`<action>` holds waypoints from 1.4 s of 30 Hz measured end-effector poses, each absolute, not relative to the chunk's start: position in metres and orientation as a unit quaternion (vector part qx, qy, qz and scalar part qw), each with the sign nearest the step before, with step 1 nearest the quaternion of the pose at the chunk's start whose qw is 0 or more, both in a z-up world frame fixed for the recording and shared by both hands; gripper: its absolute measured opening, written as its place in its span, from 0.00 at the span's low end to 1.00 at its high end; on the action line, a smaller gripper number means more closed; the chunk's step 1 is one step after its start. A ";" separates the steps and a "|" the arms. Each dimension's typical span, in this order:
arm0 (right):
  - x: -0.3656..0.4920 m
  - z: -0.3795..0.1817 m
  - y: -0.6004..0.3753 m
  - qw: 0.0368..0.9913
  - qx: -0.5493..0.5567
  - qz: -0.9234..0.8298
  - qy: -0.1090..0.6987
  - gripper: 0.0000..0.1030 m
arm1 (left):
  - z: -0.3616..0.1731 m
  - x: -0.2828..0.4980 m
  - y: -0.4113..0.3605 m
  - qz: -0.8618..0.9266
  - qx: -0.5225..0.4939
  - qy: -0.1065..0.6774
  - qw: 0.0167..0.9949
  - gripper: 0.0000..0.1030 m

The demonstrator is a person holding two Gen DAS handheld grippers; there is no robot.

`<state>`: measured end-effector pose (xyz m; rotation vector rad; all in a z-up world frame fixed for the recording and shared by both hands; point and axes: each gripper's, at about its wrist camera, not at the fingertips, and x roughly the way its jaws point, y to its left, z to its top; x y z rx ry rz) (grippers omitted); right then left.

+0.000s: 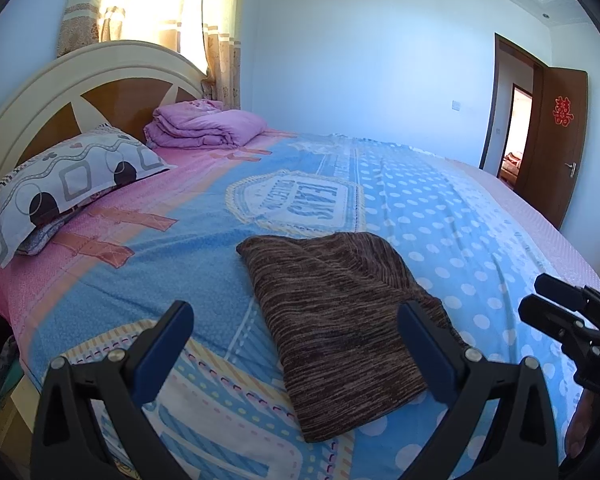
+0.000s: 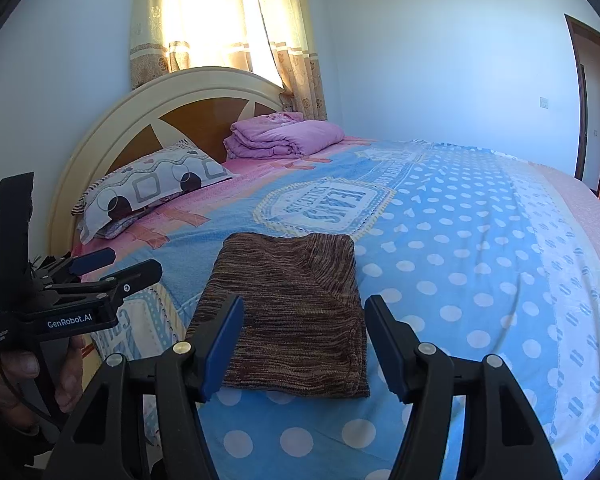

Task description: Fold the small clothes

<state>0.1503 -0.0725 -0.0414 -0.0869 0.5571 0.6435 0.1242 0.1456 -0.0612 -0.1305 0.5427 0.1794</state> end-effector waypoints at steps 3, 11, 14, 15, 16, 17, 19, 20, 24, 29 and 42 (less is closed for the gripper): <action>0.149 -0.042 -0.072 0.910 -0.042 0.312 0.270 0.62 | -0.062 0.124 0.145 0.088 -0.063 0.269 0.957 1.00; 0.148 -0.041 -0.074 0.911 -0.039 0.311 0.267 0.62 | -0.062 0.125 0.144 0.088 -0.060 0.273 0.956 1.00; 0.144 -0.038 -0.076 0.916 -0.035 0.308 0.254 0.62 | -0.060 0.126 0.144 0.087 -0.056 0.274 0.956 1.00; 0.142 -0.036 -0.077 0.918 -0.033 0.307 0.248 0.62 | -0.059 0.125 0.144 0.084 -0.056 0.273 0.957 1.00; 0.141 -0.034 -0.077 0.919 -0.031 0.307 0.243 0.62 | -0.058 0.126 0.144 0.081 -0.056 0.273 0.957 1.00; 0.141 -0.033 -0.077 0.921 -0.030 0.307 0.240 0.62 | -0.056 0.125 0.143 0.075 -0.054 0.271 0.958 1.00; 0.139 -0.031 -0.077 0.922 -0.027 0.307 0.233 0.62 | -0.053 0.124 0.142 0.078 -0.050 0.265 0.960 1.00; 0.139 -0.030 -0.078 0.923 -0.026 0.307 0.232 0.62 | -0.051 0.122 0.142 0.078 -0.049 0.261 0.961 1.00; 0.139 -0.030 -0.078 0.923 -0.024 0.308 0.231 0.62 | -0.045 0.120 0.141 0.076 -0.043 0.250 0.964 1.00; 0.136 -0.028 -0.077 0.922 -0.024 0.313 0.226 0.62 | -0.038 0.118 0.146 0.086 -0.039 0.237 0.967 1.00; 0.133 -0.032 -0.072 0.917 -0.033 0.323 0.231 0.62 | -0.043 0.119 0.169 0.126 -0.044 0.240 0.962 1.00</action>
